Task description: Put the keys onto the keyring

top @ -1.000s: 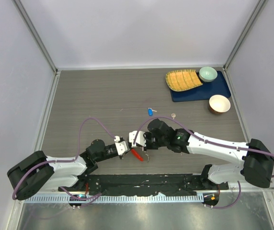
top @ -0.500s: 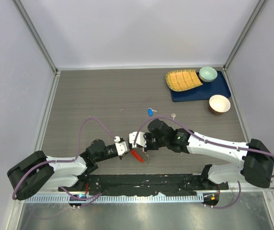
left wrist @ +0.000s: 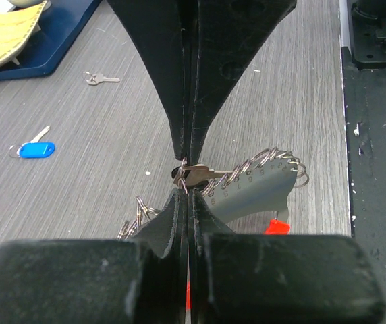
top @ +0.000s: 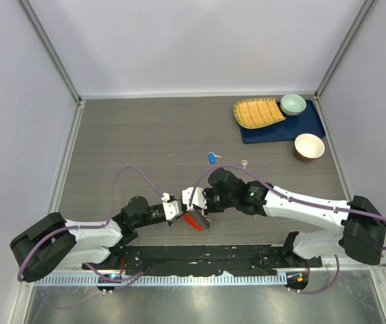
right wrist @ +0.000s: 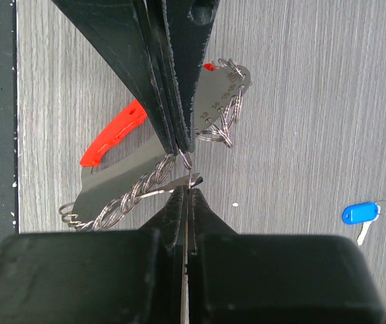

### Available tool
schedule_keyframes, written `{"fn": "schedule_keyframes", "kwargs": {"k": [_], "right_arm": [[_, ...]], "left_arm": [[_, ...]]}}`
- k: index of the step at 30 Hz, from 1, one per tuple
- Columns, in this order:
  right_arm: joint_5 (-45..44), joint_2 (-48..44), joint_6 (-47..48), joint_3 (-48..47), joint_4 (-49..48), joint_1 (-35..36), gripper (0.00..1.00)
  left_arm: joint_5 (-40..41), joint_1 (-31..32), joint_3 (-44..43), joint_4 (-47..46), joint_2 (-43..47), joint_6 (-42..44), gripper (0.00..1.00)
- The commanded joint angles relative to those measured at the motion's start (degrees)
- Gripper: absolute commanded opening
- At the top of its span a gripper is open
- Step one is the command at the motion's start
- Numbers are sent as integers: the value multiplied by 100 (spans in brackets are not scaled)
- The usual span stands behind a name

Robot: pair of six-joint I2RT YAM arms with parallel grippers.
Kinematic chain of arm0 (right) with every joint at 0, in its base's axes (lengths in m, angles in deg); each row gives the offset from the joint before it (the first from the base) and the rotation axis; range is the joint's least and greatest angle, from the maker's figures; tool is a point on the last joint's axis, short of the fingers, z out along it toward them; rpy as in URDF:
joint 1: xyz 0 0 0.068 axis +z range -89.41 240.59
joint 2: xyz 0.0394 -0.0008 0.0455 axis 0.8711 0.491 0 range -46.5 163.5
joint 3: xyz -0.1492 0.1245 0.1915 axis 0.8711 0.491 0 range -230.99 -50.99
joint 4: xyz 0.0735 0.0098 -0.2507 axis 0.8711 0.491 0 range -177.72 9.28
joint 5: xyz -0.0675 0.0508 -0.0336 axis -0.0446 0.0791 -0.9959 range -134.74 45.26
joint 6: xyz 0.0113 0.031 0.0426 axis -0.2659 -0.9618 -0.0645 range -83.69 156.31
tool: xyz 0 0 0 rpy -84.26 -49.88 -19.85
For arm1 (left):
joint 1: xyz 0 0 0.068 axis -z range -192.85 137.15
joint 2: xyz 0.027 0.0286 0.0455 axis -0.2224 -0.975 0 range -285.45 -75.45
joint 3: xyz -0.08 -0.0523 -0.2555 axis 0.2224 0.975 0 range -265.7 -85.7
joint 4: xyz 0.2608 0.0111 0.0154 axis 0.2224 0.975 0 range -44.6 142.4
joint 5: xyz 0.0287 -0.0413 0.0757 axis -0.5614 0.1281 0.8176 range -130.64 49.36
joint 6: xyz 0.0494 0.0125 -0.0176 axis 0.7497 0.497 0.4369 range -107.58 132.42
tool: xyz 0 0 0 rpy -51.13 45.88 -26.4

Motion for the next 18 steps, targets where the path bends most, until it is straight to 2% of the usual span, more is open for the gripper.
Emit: {"fn": "schedule_keyframes", "kwargs": {"k": [1,18], "right_arm": [[282,-163,137,-114,-224,88,1],[238,-163,208,-157,-233,325,1]], "left_arm": [[-263,-9,-173,-296,0,100,0],[-176,-9,-191,-340,-36,109,0]]}}
